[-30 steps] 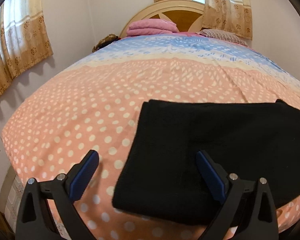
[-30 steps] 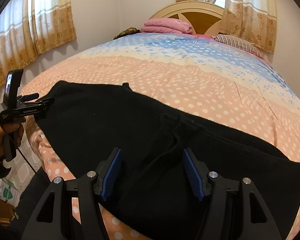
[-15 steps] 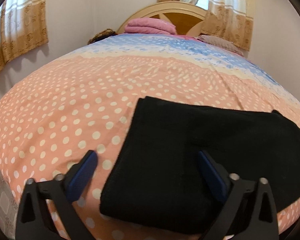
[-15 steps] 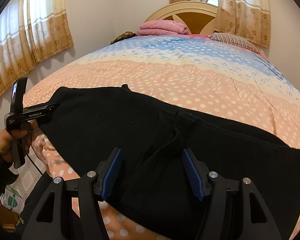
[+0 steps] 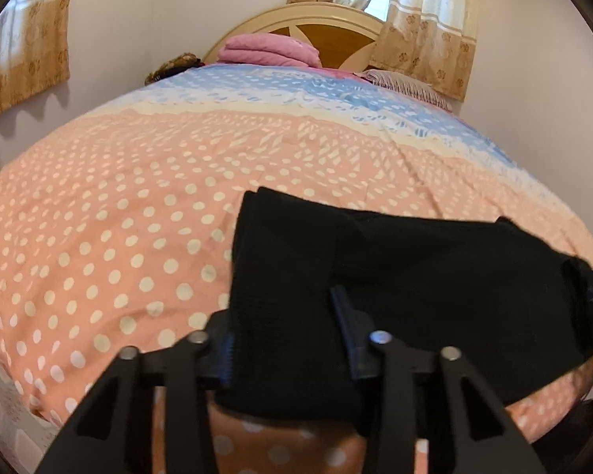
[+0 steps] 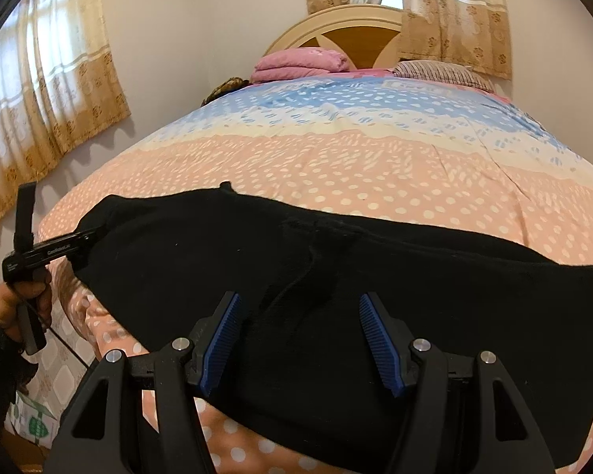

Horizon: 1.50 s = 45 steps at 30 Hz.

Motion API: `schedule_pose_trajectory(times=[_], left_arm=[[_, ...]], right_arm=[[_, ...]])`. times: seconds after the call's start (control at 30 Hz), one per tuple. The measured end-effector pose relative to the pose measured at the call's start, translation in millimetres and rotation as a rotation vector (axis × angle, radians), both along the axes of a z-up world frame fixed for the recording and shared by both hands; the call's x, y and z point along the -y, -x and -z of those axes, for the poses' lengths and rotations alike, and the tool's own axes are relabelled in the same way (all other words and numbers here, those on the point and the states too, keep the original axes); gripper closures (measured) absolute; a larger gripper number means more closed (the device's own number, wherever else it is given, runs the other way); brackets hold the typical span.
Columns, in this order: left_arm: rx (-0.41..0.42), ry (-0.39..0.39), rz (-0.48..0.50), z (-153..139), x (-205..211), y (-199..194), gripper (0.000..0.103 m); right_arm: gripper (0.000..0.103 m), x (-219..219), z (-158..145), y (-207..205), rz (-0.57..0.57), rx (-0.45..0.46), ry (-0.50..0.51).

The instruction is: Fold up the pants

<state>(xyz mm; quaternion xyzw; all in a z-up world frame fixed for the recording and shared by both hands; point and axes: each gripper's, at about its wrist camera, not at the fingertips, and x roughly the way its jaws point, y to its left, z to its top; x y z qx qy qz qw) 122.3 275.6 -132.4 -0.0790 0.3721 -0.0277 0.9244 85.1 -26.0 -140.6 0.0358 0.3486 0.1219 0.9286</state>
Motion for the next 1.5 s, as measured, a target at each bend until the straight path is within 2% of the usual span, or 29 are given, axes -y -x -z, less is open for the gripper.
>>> schedule_pose_trajectory(times=[0.17,0.33,0.4,0.53,0.77,0.93,1.13,1.5], left_arm=[[0.024,0.068,-0.009,-13,-2,8,0.072],[0.150,0.135,0.017,-52,4,29,0.073],[0.212,0.133,0.052,-73,14,38,0.073],[0.278,0.134,0.119,-102,37,49,0.073],[0.346,0.132,0.240,-133,90,59,0.073],[0.341,0.152,0.356,-145,132,57,0.073],[0.306,0.148,0.478,-152,193,53,0.073],[0.211,0.111,0.664,-145,291,51,0.073]], right_arm=[[0.039,9,-2,3,0.017,0.004,-0.014],[0.039,22,-2,9,0.033,-0.003,-0.015],[0.039,28,-2,10,0.045,-0.006,-0.019],[0.039,38,-7,15,0.059,0.001,-0.030],[0.039,58,-26,31,0.054,0.037,0.001],[0.039,88,-35,45,0.090,0.058,-0.006],[0.039,127,-32,58,0.150,0.053,-0.023],[0.039,198,-26,60,0.363,0.053,-0.112]])
